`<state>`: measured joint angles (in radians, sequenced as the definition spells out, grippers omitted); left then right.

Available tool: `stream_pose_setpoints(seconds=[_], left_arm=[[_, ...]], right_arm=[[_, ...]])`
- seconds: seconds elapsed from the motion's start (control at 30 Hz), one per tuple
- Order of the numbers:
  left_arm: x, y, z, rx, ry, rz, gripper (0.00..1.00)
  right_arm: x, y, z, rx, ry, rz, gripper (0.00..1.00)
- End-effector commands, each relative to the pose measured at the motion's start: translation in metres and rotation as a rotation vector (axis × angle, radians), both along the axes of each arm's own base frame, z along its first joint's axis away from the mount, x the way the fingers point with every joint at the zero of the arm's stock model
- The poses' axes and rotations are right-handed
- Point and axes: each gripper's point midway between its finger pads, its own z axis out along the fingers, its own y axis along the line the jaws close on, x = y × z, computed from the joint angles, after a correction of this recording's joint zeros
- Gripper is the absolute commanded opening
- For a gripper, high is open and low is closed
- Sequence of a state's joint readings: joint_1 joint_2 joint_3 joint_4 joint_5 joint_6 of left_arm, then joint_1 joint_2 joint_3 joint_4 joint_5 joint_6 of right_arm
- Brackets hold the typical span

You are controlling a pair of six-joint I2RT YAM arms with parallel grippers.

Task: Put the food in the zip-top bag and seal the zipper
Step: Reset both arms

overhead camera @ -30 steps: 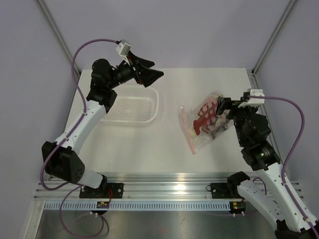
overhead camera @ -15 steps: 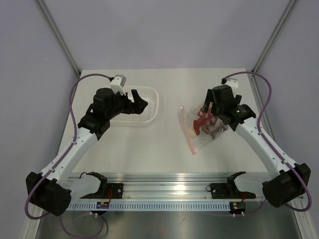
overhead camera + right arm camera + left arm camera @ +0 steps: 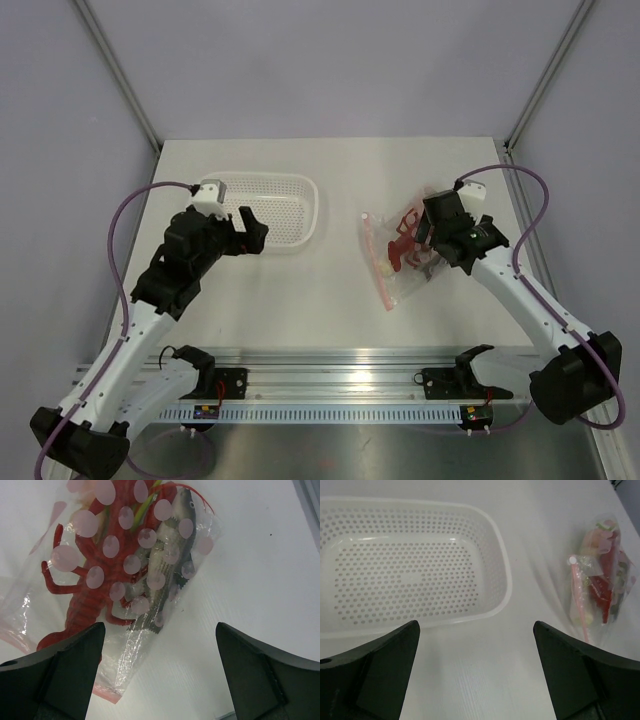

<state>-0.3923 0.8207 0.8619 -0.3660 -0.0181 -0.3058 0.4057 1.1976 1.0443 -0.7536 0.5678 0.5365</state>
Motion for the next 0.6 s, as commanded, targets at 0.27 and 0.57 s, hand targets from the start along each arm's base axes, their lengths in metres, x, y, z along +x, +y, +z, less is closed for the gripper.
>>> stream_pose_setpoints(seconds=[0.27, 0.57], left_arm=[[-0.011, 0.021, -0.019, 0.039, 0.033, 0.086, 0.99], [-0.013, 0.030, -0.011, 0.039, -0.010, 0.129, 0.99]], right_arm=[[-0.019, -0.021, 0.019, 0.044, -0.166, -0.098, 1.00], [-0.033, -0.034, 0.035, 0.065, -0.255, -0.148, 0.99]])
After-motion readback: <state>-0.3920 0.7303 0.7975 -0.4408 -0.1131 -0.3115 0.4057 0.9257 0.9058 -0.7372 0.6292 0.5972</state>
